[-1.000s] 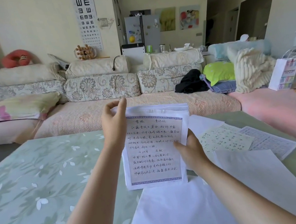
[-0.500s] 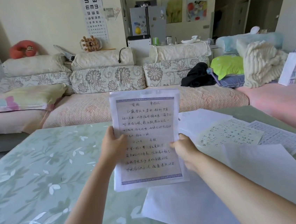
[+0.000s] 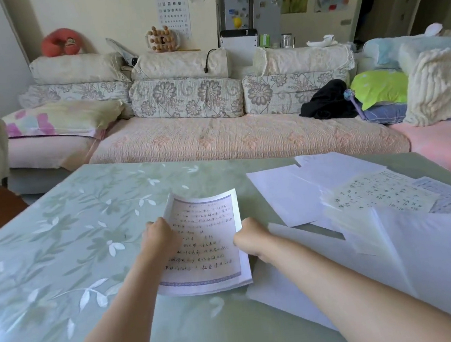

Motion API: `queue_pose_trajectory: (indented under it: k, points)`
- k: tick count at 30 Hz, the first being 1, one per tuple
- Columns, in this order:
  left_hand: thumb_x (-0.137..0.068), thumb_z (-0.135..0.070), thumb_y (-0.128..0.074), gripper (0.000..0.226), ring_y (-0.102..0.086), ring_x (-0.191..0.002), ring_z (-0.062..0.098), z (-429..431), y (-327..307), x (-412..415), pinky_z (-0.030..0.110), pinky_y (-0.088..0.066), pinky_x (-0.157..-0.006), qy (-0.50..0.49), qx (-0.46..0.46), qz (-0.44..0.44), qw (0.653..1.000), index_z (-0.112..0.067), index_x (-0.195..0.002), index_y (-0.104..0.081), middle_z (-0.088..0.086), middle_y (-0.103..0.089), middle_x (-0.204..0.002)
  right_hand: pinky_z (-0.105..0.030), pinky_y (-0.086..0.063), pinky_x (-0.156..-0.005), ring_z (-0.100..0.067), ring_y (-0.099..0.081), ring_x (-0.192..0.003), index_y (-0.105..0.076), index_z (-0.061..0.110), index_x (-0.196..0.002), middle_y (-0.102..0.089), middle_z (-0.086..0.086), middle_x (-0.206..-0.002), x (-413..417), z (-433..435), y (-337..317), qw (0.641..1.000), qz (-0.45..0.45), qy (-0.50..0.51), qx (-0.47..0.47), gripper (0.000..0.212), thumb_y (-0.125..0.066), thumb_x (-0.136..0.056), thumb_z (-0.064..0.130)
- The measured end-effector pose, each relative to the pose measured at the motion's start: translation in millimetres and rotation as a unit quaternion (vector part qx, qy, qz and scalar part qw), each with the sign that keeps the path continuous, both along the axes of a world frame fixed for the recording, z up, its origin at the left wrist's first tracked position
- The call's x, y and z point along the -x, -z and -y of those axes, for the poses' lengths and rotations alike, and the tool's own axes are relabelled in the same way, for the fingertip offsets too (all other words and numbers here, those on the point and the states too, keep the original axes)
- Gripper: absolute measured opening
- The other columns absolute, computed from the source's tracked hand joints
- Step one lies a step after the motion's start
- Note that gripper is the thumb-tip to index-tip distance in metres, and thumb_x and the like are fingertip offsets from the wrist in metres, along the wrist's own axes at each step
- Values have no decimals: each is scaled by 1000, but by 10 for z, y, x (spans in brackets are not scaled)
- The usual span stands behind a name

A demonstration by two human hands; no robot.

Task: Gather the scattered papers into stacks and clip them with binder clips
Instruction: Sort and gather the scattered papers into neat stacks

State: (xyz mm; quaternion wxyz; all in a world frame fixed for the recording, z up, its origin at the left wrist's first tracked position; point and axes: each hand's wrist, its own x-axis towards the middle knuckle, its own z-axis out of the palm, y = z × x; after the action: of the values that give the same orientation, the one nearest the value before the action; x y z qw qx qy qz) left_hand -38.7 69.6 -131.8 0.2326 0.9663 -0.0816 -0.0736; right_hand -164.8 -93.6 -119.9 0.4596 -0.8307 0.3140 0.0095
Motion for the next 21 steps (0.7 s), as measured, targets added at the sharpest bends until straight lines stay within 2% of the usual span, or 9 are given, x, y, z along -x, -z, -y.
queue_pose_trajectory:
  k: [3, 5, 8, 10, 12, 14, 17, 19, 21]
  points:
    - [-87, -11, -43, 43, -38, -123, 33, -40, 46, 40, 39, -34, -103, 38, -111, 16, 993, -8, -130, -39, 15, -43, -133, -24, -32, -53, -17, -44, -65, -46, 14, -80, -48, 0, -76, 11, 19, -8, 998, -25, -19, 48, 10, -47, -86, 6]
    - [-87, -14, -43, 49, -34, -127, 31, -5, 17, 99, 42, -34, -103, 61, -138, 34, 988, -11, -135, -36, 12, -41, -137, -25, -34, -54, -19, -49, -68, -48, 14, -81, -51, 0, -78, 28, 18, -22, 995, -38, -54, 68, 6, -48, -85, 9]
    - [-89, -20, -47, 50, -33, -130, 30, 143, -63, 202, 43, -35, -103, 98, -128, 89, 983, -14, -137, -39, 10, -40, -141, -26, -36, -55, -23, -51, -71, -50, 16, -79, -55, -2, -80, 90, 84, -51, 989, -46, -88, 110, 3, -50, -82, 14]
    - [-91, -24, -50, 50, -33, -131, 29, 316, -120, 299, 43, -35, -103, 129, -65, 117, 983, -16, -139, -41, 8, -42, -141, -27, -37, -60, -22, -52, -74, -54, 17, -80, -55, -1, -81, 173, 220, -112, 987, -25, -99, 128, 5, -50, -83, 14]
    - [-92, -28, -51, 51, -35, -131, 28, 511, -170, 434, 41, -36, -105, 178, -5, 133, 975, -19, -142, -42, 6, -46, -140, -26, -43, -80, -21, -60, -101, -68, 19, -107, -64, 0, -107, 272, 449, -155, 983, -13, -102, 153, 26, -51, -87, 14]
    - [-93, -32, -54, 53, -37, -131, 25, 708, -202, 586, 39, -37, -105, 242, 13, 135, 961, -21, -143, -41, 4, -47, -140, -25, -42, -98, -19, -55, -124, -62, 19, -130, -59, 2, -134, 431, 710, -207, 978, -27, -90, 186, 41, -53, -90, 14]
    - [-88, -45, -60, 64, -36, -134, 21, 973, -200, 810, 36, -36, -107, 317, -2, 86, 944, -25, -146, -39, 0, -44, -145, -28, -47, -98, -16, -56, -120, -61, 25, -127, -58, 3, -133, 691, 1089, -171, 977, -70, -77, 188, 50, -71, -79, 34]
    - [-82, -59, -61, 81, -31, -138, 20, 1110, -143, 931, 38, -32, -110, 352, -52, 48, 933, -24, -149, -33, 0, -38, -149, -35, -49, -96, -16, -49, -120, -59, 29, -124, -52, 4, -128, 818, 1232, -135, 967, -120, -77, 213, 70, -78, -61, 52]
    - [-74, -71, -62, 98, -25, -140, 21, 1216, -67, 1022, 39, -30, -111, 377, -114, 23, 919, -21, -150, -28, -1, -31, -152, -40, -47, -95, -19, -35, -127, -48, 33, -131, -41, 3, -124, 874, 1304, -113, 950, -165, -87, 251, 94, -78, -48, 65]
